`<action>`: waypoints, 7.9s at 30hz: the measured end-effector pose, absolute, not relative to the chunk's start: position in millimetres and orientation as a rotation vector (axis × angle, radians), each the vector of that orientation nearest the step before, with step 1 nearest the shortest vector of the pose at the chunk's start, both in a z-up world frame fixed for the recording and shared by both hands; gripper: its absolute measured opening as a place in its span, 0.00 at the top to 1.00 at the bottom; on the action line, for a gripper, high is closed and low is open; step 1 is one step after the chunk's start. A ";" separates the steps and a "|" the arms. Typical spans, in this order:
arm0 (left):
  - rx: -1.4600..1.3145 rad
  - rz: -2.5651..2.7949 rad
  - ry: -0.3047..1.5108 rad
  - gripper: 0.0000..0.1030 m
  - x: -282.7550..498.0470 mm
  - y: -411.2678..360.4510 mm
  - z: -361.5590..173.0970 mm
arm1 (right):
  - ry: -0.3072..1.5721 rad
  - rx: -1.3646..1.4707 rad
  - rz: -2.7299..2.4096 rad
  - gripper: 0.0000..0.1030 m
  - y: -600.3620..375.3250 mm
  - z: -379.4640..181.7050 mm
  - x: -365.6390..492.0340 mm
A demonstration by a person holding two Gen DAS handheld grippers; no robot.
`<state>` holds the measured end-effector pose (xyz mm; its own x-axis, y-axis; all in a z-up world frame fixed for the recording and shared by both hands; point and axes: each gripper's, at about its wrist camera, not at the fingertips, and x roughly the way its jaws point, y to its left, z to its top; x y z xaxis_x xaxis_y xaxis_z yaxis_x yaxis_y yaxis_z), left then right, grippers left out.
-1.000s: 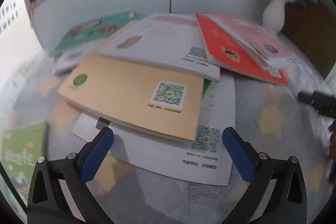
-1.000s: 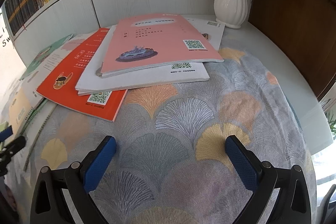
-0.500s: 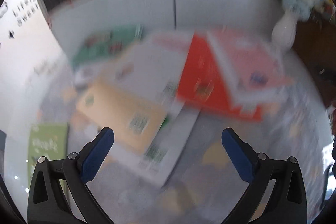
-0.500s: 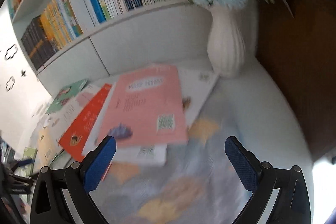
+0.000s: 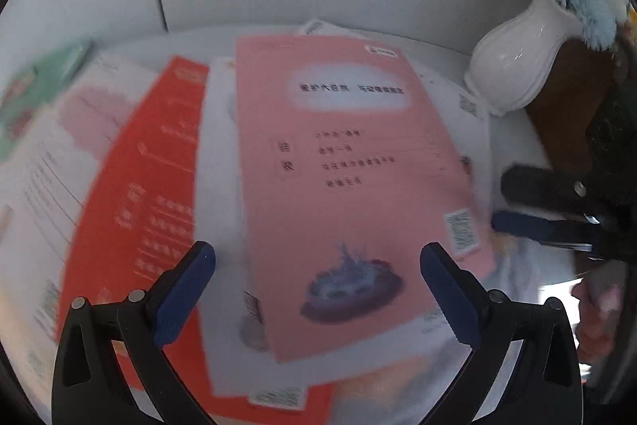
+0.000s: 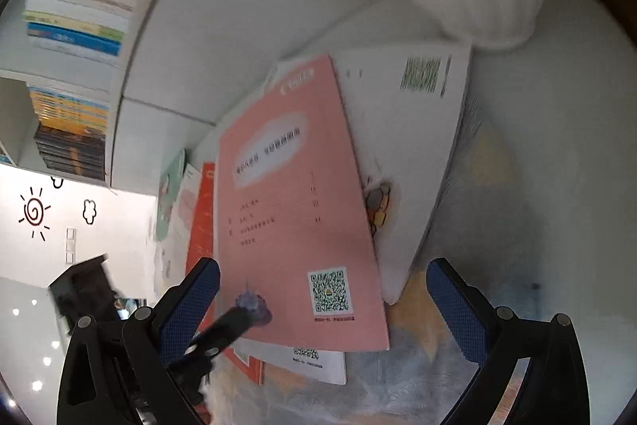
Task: Organize books
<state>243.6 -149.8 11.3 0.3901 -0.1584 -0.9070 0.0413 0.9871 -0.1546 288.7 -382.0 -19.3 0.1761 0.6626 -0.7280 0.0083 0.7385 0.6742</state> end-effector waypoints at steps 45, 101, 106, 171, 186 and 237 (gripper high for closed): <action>0.009 -0.255 0.871 0.00 193.4 -130.3 -3.9 | 1.185 0.865 0.660 0.35 -368.6 -31.1 238.6; -0.447 -0.455 1.156 0.00 28.7 -2.4 57.4 | 1.179 0.461 0.662 0.67 -290.0 118.0 37.2; -0.397 -0.590 1.100 0.00 10.7 -66.4 66.0 | 1.267 0.577 0.647 0.21 -331.8 90.3 69.2; -1.114 -0.390 1.255 0.01 -9.7 -103.5 -17.4 | 1.685 0.383 0.869 0.00 -340.7 -10.7 117.3; -1.121 -0.284 1.306 0.78 -36.7 -81.5 -29.0 | 1.749 0.873 0.870 0.71 -376.0 -57.7 103.5; -1.005 -0.438 1.110 0.82 -94.5 83.8 77.7 | 1.230 0.894 0.883 0.90 -227.8 112.2 -27.6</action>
